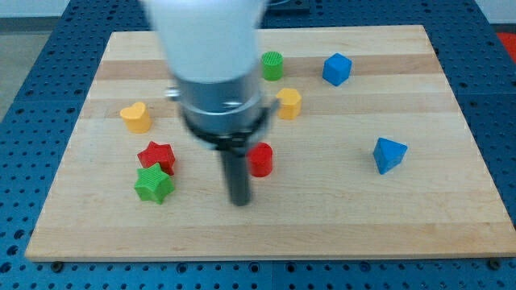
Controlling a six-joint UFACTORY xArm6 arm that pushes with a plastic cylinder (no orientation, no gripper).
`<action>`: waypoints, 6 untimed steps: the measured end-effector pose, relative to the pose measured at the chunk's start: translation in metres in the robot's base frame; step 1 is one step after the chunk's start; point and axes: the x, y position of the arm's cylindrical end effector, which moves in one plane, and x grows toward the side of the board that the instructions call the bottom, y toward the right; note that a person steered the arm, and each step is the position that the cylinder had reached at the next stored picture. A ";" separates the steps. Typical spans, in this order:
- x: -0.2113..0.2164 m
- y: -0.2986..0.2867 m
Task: Move the red circle to the right side of the red star
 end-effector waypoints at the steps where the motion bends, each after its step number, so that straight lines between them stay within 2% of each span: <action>1: -0.011 0.064; 2: -0.039 0.074; 4: -0.084 -0.040; 5: -0.086 -0.057; 6: -0.076 -0.006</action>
